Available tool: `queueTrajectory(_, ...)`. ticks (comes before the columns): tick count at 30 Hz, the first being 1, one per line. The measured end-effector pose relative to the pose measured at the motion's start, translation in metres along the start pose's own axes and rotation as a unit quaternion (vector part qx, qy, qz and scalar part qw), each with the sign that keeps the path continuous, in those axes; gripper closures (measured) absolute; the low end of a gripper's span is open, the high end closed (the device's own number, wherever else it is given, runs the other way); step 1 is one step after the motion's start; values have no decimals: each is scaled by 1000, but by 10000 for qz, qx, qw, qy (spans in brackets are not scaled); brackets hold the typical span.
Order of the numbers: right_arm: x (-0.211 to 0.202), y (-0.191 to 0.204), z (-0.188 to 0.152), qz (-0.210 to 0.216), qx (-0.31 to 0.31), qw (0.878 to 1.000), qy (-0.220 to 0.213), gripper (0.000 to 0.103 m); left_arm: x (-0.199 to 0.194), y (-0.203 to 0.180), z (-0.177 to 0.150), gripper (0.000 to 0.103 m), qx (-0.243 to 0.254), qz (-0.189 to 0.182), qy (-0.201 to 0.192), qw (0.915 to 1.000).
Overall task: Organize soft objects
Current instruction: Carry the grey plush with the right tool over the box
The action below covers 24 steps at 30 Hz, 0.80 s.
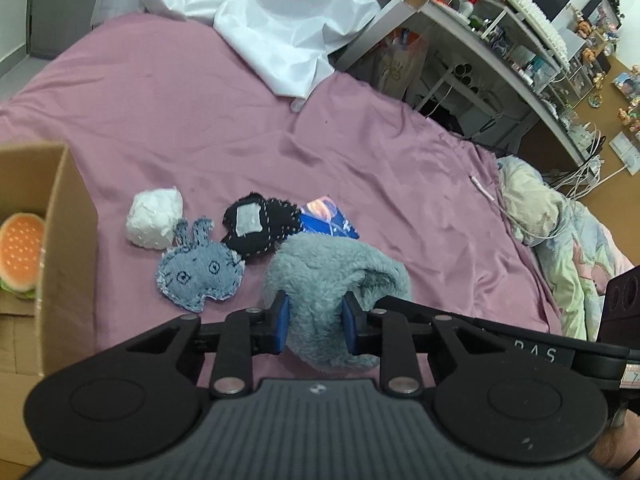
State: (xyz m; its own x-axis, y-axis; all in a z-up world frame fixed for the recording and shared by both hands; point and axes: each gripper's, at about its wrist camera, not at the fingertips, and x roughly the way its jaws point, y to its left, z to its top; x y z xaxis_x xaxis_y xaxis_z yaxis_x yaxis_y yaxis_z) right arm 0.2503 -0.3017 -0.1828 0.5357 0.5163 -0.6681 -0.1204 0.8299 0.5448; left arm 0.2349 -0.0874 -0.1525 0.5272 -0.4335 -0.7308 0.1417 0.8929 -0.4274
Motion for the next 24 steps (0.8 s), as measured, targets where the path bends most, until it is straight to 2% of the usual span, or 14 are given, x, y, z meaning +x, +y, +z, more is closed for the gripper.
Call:
queueTrajectory(17,-32,65,2,164,-601,9972,-425,75,-75,0,1,77,184,-27,-694,9974)
queueTrajectory(24,-35,88,-2,280,-642,9965,-446,75,-101,10,-3,77,116,-32,-907,9958)
